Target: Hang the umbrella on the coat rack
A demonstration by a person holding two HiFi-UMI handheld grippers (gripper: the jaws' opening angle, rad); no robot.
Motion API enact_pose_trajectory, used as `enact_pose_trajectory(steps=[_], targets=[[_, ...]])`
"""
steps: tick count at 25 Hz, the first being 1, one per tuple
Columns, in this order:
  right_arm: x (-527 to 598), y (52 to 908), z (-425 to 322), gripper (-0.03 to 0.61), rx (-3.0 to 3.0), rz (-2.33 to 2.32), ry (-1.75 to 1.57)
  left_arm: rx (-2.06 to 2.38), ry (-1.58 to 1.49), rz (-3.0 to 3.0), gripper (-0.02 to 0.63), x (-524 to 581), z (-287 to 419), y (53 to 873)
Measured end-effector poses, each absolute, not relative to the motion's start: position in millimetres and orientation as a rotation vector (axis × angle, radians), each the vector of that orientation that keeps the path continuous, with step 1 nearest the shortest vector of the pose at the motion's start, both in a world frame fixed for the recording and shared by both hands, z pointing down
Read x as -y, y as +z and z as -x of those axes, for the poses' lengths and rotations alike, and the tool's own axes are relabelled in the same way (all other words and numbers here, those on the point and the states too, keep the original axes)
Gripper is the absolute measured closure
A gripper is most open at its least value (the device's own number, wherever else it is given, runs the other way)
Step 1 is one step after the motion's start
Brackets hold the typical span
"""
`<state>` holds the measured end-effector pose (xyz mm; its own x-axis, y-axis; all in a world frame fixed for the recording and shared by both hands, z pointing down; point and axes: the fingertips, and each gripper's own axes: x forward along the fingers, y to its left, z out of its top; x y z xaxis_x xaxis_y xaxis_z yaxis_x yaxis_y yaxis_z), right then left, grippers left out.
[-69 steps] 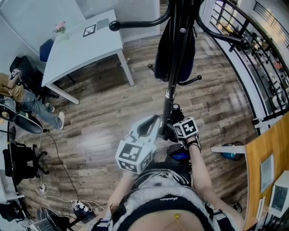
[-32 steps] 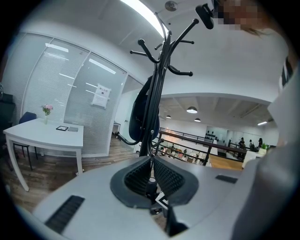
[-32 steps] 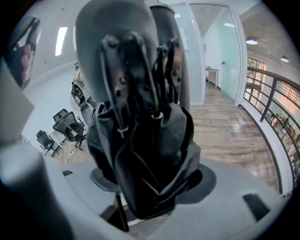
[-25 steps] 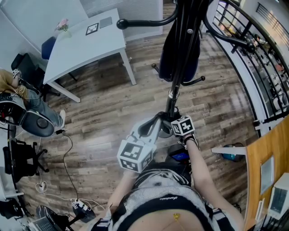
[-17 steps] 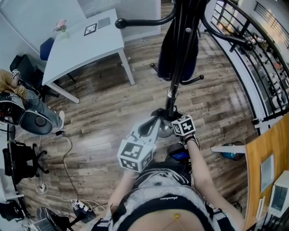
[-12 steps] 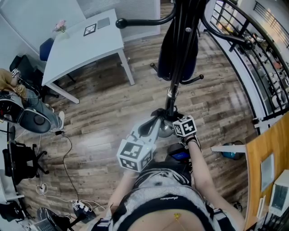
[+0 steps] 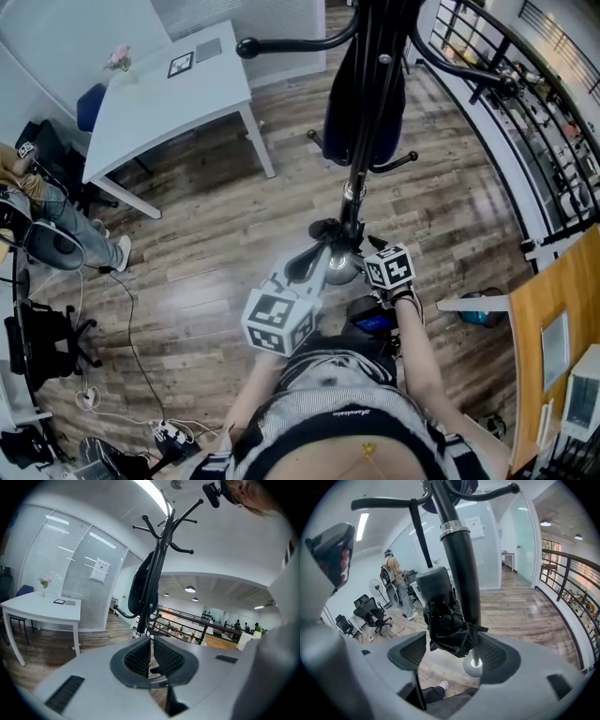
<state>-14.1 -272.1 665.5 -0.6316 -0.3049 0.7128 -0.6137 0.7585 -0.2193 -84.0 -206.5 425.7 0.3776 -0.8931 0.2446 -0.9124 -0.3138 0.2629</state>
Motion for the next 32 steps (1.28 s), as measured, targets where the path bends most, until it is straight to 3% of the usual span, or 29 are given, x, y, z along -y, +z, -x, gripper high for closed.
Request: enact_pose_trajectory(steps=[10, 20, 32], targets=[[263.9, 642.5, 6.6, 0.243, 2.311, -0.724, 0.574, 1.540, 0.107, -2.292, 0.594, 204.8, 83.5, 438.1], [263.2, 610.6, 4.8, 0.344, 2.360, -0.772, 0.571, 1.514, 0.153, -2.290, 0.594, 204.6, 83.3, 445.8], [258.5, 569.0, 4.9, 0.410, 2.424, -0.846, 0.489, 1.479, 0.168, -2.301, 0.594, 201.1, 77.0, 449.7]])
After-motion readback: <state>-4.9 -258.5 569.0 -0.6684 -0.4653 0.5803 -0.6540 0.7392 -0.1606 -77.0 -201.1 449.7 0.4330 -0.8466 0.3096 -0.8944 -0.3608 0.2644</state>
